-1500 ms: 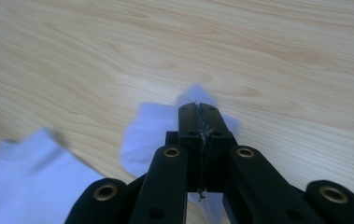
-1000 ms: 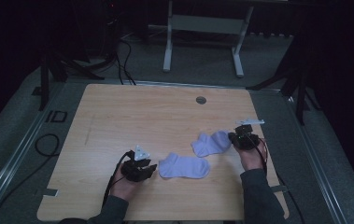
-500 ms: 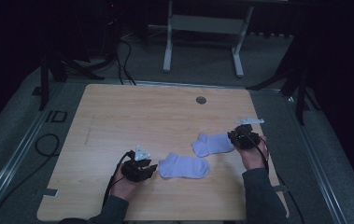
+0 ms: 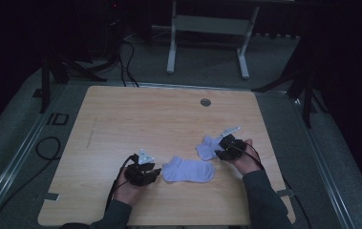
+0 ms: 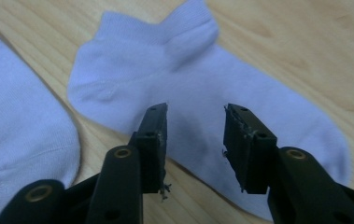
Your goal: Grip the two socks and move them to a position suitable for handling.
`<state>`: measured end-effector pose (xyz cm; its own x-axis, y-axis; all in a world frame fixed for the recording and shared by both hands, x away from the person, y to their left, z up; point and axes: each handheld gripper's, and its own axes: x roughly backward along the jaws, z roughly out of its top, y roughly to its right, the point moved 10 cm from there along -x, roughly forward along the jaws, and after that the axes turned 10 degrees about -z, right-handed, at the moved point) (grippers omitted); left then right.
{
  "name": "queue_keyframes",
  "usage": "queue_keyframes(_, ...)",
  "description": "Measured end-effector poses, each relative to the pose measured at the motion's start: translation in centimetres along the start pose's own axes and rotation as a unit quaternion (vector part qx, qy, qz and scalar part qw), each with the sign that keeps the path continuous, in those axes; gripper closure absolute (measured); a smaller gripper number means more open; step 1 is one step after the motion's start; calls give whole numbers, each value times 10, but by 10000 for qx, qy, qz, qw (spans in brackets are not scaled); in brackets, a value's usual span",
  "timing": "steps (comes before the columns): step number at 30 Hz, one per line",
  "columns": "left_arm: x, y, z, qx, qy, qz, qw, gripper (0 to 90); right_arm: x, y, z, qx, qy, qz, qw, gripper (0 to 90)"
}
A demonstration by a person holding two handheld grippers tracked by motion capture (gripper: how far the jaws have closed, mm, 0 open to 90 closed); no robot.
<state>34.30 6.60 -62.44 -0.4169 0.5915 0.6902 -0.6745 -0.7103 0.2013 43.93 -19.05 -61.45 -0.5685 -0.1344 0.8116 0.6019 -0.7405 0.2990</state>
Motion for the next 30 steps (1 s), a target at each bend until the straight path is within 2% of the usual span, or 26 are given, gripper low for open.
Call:
queue_keyframes(4,0,0,0,-2,-5,3,10000,632,-6,-3,-4,89,-142,-30,9999,530)
queue_keyframes(10,0,0,0,-1,-2,1,10000,632,-8,-5,-1,54,-121,-78,9999,463)
queue_keyframes(15,0,0,0,-2,0,1,10000,631,-9,-12,4,73,-85,-21,9999,435)
queue_keyframes(22,0,0,1,9,19,-1,10000,631,-15,-27,21,116,-43,107,9999,410)
queue_keyframes(26,1,0,1,-3,21,-2,10000,630,-17,-36,34,231,60,210,9995,405)
queue_keyframes(30,2,-1,1,8,33,0,10000,630,-17,-39,48,20,243,357,9991,417)
